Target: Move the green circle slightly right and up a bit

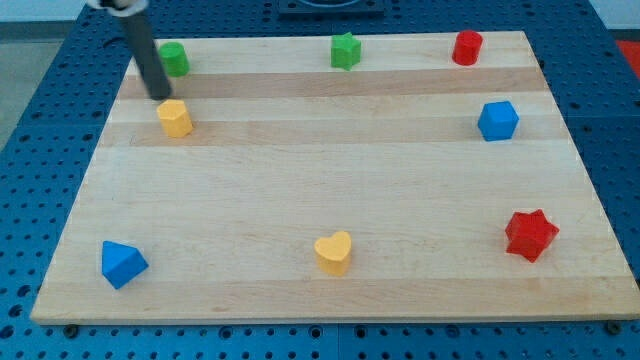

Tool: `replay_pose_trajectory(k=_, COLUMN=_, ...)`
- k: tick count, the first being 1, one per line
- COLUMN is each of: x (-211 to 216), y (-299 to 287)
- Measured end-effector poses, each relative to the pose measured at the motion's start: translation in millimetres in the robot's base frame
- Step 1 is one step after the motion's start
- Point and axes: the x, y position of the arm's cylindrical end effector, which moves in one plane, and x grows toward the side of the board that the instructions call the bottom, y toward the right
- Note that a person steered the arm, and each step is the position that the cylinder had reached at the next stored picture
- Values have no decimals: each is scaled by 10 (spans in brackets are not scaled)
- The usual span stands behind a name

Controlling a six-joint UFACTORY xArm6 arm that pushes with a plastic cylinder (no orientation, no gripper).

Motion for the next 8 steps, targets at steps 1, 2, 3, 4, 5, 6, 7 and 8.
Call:
replay_pose_trajectory(k=1, x=-99, y=-356)
replay_pose_trajectory(k=2, x=-311, y=-350)
replay_pose_trajectory(k=3, x=-707, y=-278)
replay_pose_trajectory(k=4, x=-783, y=79)
replay_pose_trajectory(k=5, x=-234, y=678)
replay_pose_trajectory(k=6, x=346, y=1116)
replay_pose_trajectory(k=7, x=278, y=1152)
replay_pose_trajectory(k=8, x=18, y=936)
